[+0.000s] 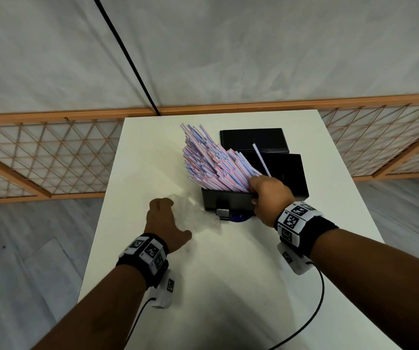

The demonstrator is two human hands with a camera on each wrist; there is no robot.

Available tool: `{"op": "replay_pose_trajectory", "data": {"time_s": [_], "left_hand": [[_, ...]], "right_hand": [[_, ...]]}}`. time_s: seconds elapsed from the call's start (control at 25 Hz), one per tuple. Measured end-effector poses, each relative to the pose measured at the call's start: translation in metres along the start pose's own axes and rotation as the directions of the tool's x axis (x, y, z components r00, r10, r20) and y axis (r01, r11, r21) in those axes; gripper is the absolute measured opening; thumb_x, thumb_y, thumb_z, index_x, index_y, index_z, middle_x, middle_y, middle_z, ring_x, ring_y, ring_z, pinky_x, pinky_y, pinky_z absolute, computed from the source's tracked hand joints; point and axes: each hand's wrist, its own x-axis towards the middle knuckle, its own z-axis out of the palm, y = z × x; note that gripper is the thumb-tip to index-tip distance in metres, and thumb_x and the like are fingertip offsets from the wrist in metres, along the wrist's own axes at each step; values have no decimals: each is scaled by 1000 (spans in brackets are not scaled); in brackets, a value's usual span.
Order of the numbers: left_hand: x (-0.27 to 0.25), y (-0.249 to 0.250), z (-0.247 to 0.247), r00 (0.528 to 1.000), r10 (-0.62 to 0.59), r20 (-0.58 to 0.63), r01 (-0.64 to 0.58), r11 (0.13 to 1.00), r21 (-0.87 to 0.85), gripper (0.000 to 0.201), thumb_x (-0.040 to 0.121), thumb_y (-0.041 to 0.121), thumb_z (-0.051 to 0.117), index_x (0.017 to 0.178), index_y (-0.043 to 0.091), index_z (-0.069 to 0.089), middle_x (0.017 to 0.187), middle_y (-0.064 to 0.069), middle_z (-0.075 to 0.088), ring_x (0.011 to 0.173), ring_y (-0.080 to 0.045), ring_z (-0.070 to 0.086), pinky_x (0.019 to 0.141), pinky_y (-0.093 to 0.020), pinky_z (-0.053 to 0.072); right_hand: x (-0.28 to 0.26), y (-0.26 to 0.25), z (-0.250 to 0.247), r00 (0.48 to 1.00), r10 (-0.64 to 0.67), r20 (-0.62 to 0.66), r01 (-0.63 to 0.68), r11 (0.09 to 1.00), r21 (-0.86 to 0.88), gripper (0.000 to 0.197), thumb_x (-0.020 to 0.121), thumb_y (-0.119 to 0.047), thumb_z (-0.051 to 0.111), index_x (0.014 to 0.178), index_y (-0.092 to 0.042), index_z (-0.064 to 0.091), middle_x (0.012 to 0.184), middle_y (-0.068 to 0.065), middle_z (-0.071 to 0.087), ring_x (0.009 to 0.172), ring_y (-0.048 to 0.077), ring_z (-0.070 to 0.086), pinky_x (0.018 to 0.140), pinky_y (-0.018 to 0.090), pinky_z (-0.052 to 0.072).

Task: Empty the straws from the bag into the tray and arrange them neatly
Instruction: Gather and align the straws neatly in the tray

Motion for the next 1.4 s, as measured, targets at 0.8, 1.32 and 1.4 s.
{"op": "replay_pose_trajectory", "data": {"time_s": [0.8, 1.32, 1.4], "left_hand": [[-25, 2, 4, 902, 315, -294, -354, 931, -88, 32, 69, 5, 78, 100, 6, 68, 98, -11, 68, 86, -27, 64, 80, -28, 47], [-71, 52, -25, 980, 59, -188, -145, 862, -487, 39, 69, 68, 70, 65, 29, 66, 55, 10, 66, 47, -6, 58, 55, -21, 48], [-75, 63, -22, 994, -60, -90, -11, 773, -634, 50, 78, 63, 71, 59, 16, 67, 51, -9, 64, 40, -22, 56, 47, -31, 46]], "right_hand": [[-56, -5, 29, 983, -168, 76, 164, 985, 51, 30, 77, -6, 59, 73, -25, 35, 84, -2, 51, 90, 29, 58, 70, 33, 45], [-47, -9, 24, 970, -242, 19, 236, 959, 155, 37, 94, -51, 50, 66, -27, 41, 65, -6, 49, 66, 21, 52, 63, 33, 46], [-49, -7, 27, 966, -246, 78, 235, 964, 128, 35, 97, -52, 42, 70, -29, 39, 70, -7, 50, 72, 23, 55, 66, 34, 47]]}}
